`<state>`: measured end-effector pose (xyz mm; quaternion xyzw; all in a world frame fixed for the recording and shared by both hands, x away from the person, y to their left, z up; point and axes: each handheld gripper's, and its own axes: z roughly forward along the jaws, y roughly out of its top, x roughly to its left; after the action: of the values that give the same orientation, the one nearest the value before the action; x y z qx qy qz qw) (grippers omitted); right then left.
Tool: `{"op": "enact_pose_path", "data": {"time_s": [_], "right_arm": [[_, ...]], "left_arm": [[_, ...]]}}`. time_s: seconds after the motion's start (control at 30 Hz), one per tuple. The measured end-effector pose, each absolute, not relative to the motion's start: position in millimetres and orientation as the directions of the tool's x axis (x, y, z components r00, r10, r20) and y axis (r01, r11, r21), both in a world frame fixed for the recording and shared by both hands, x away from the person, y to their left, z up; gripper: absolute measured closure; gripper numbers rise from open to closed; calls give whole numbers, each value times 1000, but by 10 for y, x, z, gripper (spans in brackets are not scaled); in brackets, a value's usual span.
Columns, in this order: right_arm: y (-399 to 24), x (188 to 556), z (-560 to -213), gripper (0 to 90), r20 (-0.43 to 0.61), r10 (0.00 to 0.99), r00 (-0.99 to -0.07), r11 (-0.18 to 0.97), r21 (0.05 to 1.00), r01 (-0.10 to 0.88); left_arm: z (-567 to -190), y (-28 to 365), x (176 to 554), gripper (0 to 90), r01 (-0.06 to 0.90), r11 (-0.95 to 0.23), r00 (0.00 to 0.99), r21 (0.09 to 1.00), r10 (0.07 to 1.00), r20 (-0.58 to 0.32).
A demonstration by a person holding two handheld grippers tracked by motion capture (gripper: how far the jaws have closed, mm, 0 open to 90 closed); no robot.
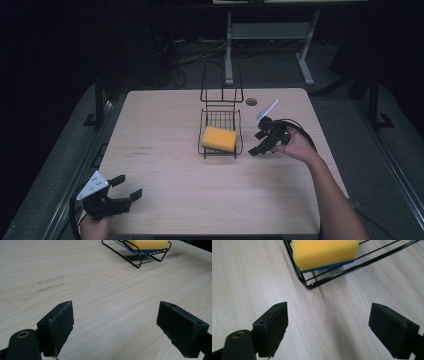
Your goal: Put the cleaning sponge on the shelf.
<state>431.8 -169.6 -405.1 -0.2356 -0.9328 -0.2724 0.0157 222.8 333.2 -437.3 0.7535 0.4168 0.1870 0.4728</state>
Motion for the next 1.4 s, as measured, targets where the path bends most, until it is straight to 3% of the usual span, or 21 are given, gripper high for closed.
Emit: {"op": "enact_pose_path", "data": {"time_s": [1.4], "right_arm": [[-1974, 3794, -4249, 158, 147, 439, -886, 761, 464, 453]], "left_arm": [[-4369, 3313, 2207, 134, 448, -217, 589, 868, 801, -104]]}}
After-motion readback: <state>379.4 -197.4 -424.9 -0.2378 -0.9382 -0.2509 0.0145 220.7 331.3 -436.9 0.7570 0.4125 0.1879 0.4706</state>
